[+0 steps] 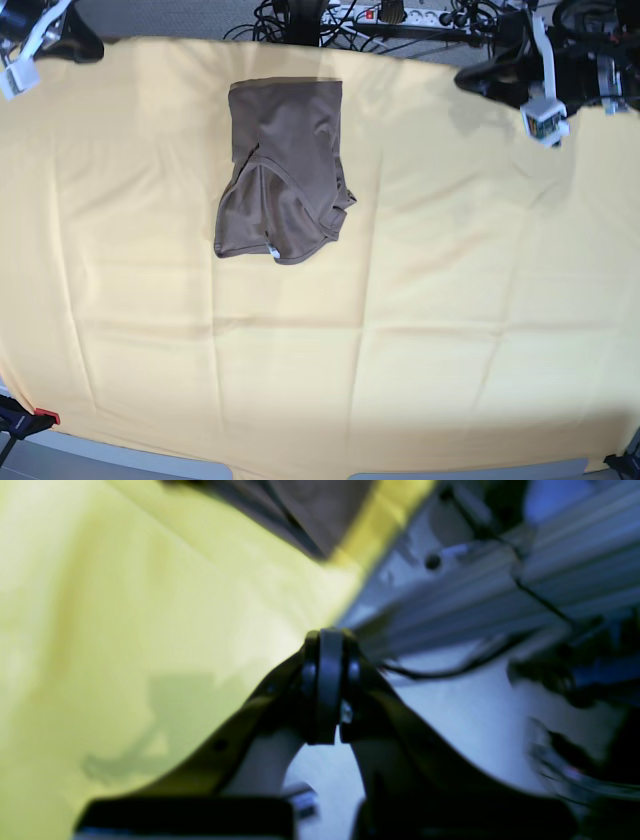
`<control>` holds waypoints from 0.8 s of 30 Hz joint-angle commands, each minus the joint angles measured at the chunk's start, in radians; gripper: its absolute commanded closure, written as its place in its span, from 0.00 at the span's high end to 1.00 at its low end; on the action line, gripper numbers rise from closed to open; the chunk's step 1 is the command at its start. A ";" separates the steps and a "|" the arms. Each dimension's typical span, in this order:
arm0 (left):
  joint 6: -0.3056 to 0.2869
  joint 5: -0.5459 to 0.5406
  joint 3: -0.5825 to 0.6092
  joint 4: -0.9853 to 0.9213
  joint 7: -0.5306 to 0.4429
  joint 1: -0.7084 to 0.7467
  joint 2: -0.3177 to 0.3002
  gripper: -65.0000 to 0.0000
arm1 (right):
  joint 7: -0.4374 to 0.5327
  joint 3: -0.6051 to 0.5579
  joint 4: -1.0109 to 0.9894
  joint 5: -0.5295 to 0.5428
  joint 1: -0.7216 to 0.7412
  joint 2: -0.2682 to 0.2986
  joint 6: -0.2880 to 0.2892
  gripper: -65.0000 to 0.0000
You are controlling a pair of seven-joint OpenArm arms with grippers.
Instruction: Fold the T-shirt properly
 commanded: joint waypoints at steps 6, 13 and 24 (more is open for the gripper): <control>0.002 -0.023 -0.053 0.045 0.061 0.273 0.015 0.00 | 0.013 0.008 0.012 0.020 -0.184 -0.058 0.002 0.00; -0.038 0.026 -0.040 -0.022 0.045 0.497 0.157 0.00 | 0.013 -0.122 -0.033 0.020 -0.311 -0.077 0.002 0.00; -0.038 0.340 0.281 -0.571 -0.254 0.320 0.216 0.00 | 0.202 -0.537 -0.521 -0.305 -0.104 -0.009 0.002 0.00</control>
